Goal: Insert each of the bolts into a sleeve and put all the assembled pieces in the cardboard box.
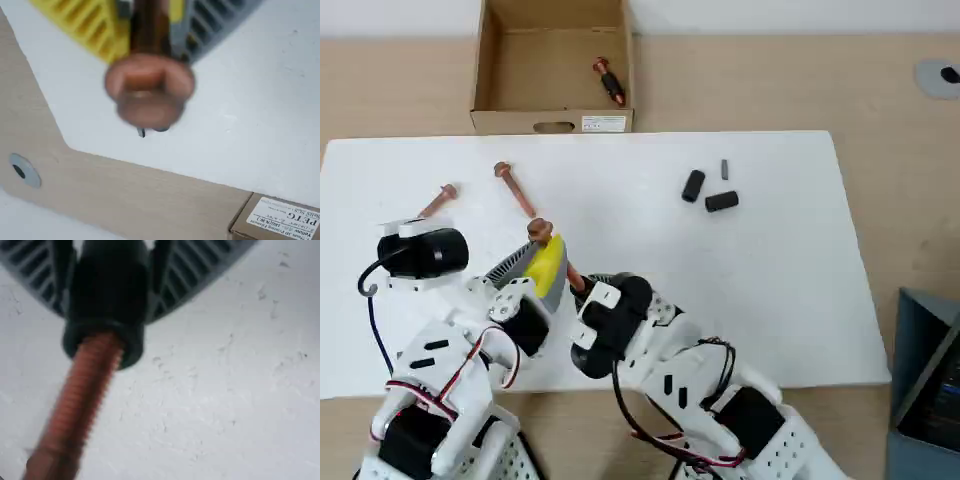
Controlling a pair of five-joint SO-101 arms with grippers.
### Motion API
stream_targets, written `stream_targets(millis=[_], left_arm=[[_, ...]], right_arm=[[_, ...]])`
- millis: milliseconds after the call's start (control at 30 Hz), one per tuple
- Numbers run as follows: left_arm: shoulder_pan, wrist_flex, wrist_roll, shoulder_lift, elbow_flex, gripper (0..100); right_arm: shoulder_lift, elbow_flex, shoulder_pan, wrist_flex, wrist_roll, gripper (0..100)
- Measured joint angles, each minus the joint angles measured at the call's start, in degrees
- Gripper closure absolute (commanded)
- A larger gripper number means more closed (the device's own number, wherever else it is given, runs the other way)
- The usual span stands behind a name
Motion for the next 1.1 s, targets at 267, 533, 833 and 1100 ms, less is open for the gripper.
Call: stream_targets(millis=[267, 533, 833, 1100], left_arm=[[0.1, -0.6, 0.0, 0.0, 1.1, 100], [0.9, -0.5, -0.3, 0.0, 0.1, 100], [5.9, 8.0, -0.6, -0.1, -3.9, 100], [6.2, 9.0, -0.6, -0.1, -4.2, 100]], right_arm=[[0.0, 0.1, 0.0, 0.1, 0.0, 98.9], [0.1, 0.1, 0.0, 0.1, 0.0, 98.9], [0.1, 0.1, 0.1, 0.4, -0.1, 98.9], [0.1, 0.0, 0.1, 0.4, 0.0, 98.9]])
